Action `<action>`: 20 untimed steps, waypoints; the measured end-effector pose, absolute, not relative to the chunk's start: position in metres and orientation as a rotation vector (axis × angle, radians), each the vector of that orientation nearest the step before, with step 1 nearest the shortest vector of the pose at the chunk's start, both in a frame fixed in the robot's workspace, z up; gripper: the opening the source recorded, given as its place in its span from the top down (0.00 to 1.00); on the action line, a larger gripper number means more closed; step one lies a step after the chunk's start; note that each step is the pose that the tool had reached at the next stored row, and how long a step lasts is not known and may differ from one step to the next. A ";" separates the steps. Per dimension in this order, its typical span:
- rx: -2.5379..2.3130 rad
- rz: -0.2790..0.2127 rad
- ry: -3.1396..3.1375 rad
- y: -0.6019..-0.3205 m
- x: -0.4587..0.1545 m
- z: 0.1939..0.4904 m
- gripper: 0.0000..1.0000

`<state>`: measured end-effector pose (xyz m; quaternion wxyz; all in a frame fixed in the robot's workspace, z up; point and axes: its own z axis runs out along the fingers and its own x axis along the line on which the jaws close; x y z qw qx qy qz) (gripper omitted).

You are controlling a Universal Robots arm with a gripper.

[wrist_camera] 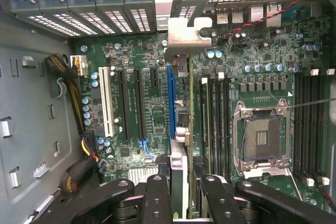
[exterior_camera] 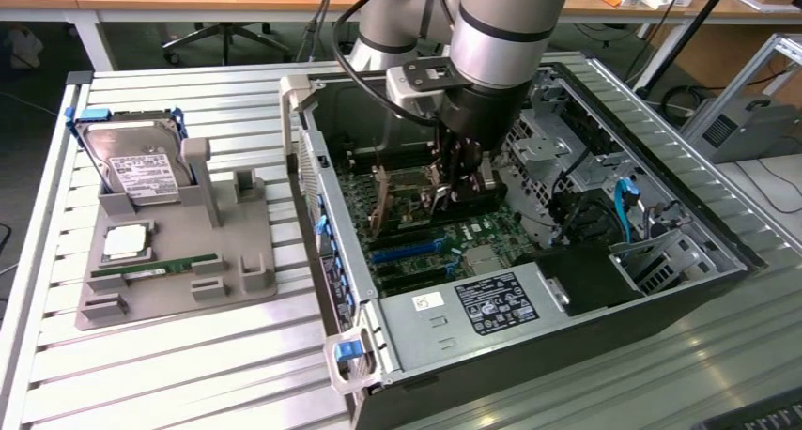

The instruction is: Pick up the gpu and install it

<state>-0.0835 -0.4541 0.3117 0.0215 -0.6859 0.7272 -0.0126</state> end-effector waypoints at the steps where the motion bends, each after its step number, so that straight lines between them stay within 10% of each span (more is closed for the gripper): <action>1: -2.126 -0.039 2.254 -0.455 -0.084 0.312 0.73; 20: -2.126 -0.039 2.254 -0.458 -0.091 0.301 0.73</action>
